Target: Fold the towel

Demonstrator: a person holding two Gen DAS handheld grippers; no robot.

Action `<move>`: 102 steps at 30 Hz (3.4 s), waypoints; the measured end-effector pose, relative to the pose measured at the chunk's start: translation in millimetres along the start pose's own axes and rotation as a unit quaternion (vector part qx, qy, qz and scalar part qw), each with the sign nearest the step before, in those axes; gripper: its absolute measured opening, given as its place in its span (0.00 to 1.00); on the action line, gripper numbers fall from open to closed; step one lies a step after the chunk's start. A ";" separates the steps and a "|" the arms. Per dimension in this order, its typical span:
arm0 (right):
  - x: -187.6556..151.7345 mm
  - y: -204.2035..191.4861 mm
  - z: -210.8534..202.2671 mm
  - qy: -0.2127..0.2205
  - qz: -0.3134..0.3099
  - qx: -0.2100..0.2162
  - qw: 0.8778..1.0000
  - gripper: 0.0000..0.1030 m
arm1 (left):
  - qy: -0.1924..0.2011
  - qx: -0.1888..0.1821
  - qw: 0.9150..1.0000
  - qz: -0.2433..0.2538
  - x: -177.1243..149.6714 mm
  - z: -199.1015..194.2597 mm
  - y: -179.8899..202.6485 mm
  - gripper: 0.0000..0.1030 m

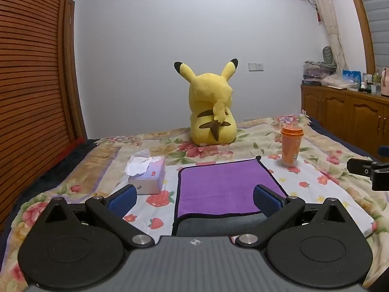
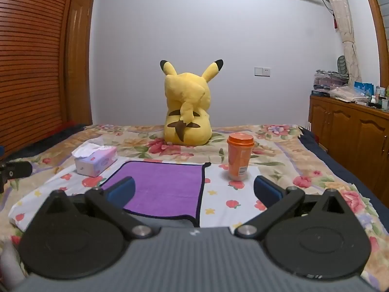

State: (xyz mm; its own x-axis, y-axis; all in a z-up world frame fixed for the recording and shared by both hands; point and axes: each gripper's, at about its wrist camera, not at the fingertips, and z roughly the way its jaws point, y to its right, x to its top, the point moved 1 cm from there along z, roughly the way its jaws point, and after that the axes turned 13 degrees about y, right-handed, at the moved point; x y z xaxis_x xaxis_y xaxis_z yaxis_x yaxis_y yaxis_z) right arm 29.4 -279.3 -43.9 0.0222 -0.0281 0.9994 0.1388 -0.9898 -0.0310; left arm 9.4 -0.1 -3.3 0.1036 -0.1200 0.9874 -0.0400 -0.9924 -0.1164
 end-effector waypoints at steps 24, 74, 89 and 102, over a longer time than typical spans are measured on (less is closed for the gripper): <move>0.0 -0.1 0.0 0.001 0.000 0.001 1.000 1.00 | 0.002 0.000 1.000 -0.001 0.0 0.1 -0.1 1.00; 0.5 -0.2 0.6 0.001 -0.001 0.000 1.000 1.00 | 0.002 0.001 1.000 0.000 0.0 0.0 0.0 1.00; -2.1 -0.7 4.0 -0.006 -0.002 0.001 1.000 1.00 | -0.009 -0.002 1.000 0.003 -6.5 0.9 0.6 1.00; -4.3 -1.5 16.1 -0.029 -0.002 0.005 1.000 1.00 | -0.053 -0.015 0.998 0.007 -14.7 15.1 5.8 1.00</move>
State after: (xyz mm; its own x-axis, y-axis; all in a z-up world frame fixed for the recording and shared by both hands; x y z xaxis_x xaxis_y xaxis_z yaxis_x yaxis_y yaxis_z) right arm 45.0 -275.5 -48.5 0.0783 -0.0165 0.9968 0.1487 -0.9885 -0.0280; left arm 22.7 -4.5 -20.1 0.2072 -0.1376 0.9686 -0.0725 -0.9895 -0.1251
